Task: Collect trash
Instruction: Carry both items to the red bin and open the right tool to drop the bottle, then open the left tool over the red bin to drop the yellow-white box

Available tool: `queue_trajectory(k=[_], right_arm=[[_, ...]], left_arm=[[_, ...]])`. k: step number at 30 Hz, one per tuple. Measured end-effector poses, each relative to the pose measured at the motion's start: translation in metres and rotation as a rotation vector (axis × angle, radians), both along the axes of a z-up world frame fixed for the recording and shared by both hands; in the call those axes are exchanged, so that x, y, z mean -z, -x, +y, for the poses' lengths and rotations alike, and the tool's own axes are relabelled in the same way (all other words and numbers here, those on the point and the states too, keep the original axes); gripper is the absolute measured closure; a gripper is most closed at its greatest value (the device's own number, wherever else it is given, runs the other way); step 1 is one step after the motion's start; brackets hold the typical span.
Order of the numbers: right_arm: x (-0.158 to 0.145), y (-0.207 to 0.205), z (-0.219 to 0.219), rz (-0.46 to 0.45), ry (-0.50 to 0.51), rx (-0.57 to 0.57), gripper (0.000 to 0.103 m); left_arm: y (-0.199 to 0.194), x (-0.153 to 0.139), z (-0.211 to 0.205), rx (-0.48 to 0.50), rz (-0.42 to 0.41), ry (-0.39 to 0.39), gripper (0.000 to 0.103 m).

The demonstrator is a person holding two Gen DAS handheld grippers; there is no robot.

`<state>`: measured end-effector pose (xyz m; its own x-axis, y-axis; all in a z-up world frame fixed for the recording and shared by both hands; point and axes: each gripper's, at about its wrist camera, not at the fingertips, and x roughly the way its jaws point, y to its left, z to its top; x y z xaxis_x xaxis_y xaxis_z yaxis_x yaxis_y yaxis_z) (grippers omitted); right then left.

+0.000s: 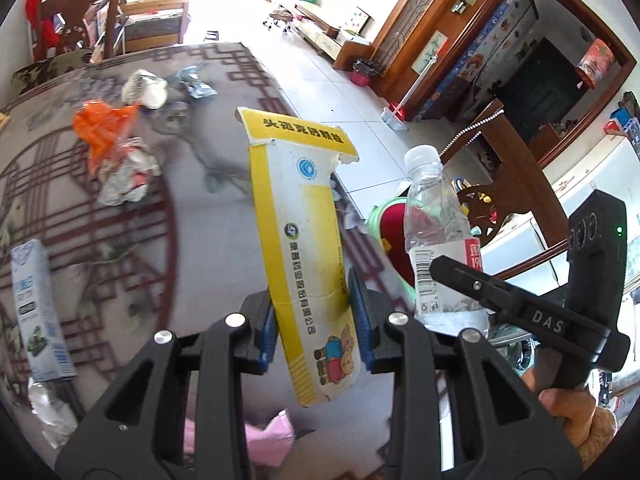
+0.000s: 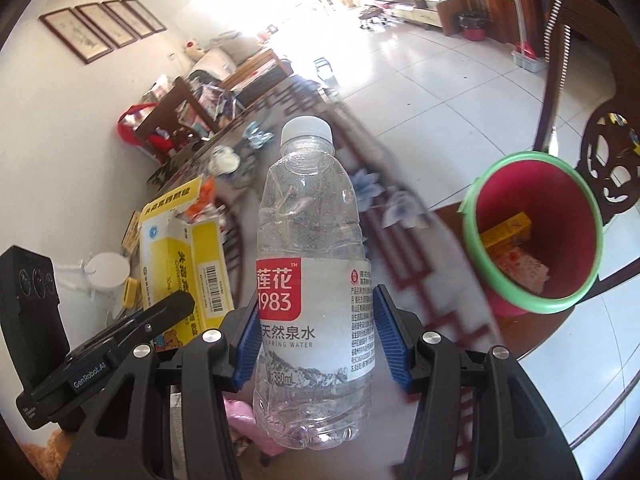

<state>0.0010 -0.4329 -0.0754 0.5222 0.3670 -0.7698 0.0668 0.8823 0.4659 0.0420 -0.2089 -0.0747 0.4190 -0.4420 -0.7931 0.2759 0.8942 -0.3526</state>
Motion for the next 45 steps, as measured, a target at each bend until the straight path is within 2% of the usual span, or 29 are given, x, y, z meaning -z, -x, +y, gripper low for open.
queue_trajectory(k=[7,17,22,32,34,36,45], right_arm=[[0.010,-0.009,-0.059,0.022,-0.014,0.060,0.052],[0.022,-0.016,-0.132,0.050,-0.018,0.158,0.052],[0.028,-0.018,-0.157,0.063,-0.013,0.199,0.052],[0.042,-0.030,-0.200,0.082,0.043,0.253,0.052],[0.045,-0.033,-0.207,0.086,0.059,0.271,0.044],[0.048,-0.034,-0.215,0.091,0.063,0.296,0.030],[0.044,-0.019,-0.240,0.079,0.067,0.344,0.030]], left_arm=[[-0.009,0.005,-0.042,0.018,0.013,-0.010,0.072],[-0.021,0.011,-0.077,0.024,0.034,-0.036,0.072],[-0.028,0.016,-0.097,0.045,0.059,-0.039,0.072],[-0.036,0.017,-0.144,0.120,0.057,-0.051,0.072],[-0.041,0.020,-0.155,0.137,0.061,-0.054,0.072],[-0.046,0.023,-0.168,0.159,0.062,-0.059,0.072],[-0.061,0.044,-0.241,0.313,0.055,-0.058,0.072]])
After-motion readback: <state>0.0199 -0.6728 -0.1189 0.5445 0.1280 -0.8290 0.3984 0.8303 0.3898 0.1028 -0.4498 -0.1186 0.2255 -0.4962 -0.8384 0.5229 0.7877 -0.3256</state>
